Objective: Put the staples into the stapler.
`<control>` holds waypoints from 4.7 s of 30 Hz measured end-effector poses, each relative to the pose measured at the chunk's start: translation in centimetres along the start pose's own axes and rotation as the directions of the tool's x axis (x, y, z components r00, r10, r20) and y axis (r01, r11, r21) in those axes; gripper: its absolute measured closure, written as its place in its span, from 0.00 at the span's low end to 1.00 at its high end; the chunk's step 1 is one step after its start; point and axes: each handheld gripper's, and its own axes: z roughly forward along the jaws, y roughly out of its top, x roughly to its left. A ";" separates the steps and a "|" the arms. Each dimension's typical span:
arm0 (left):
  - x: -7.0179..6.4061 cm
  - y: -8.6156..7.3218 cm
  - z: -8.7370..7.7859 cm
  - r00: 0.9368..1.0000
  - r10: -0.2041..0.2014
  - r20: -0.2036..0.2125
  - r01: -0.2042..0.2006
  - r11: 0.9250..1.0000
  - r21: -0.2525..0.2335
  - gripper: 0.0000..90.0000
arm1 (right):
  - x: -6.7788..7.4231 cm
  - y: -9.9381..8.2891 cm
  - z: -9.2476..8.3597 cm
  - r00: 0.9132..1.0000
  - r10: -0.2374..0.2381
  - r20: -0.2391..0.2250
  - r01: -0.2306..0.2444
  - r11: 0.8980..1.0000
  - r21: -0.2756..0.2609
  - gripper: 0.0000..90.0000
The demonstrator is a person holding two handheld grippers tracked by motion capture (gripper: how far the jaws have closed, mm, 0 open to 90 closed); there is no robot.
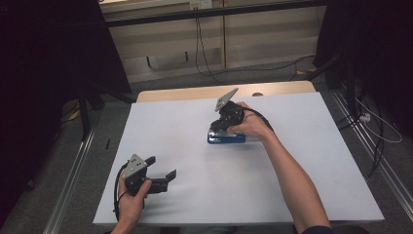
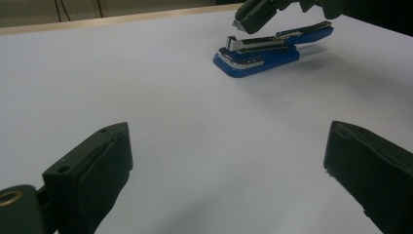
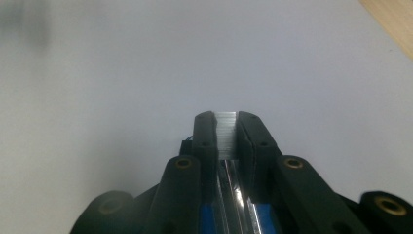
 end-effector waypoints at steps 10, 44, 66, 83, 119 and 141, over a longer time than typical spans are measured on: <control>0.0 0.0 0.0 1.000 -0.002 -0.003 0.002 1.000 -0.003 0.04 | -0.5 -0.4 0.0 1.000 -0.006 -0.007 0.006 1.000 0.003 0.88; 0.1 0.0 -0.2 1.000 -0.003 -0.007 0.003 1.000 -0.009 0.04 | -0.5 -0.9 0.6 0.999 -0.042 -0.024 0.043 0.998 0.047 0.88; 0.1 0.0 0.0 1.000 -0.005 -0.003 0.005 1.000 -0.005 0.04 | -0.5 -0.4 0.8 0.996 -0.086 -0.024 0.087 0.994 0.061 0.88; 0.1 0.0 0.0 1.000 -0.003 -0.003 0.003 1.000 -0.003 0.04 | -0.4 -0.1 1.0 0.996 -0.089 -0.021 0.090 0.994 0.054 0.88; 0.1 0.0 -0.2 1.000 -0.006 -0.007 0.006 1.000 -0.010 0.04 | -0.3 -0.2 0.8 1.000 -0.008 0.026 0.007 0.999 0.038 0.69; 0.1 0.0 -0.1 1.000 -0.004 -0.006 0.004 1.000 0.004 0.04 | -0.4 -1.5 -0.5 0.964 0.203 0.170 -0.195 0.979 -0.063 0.13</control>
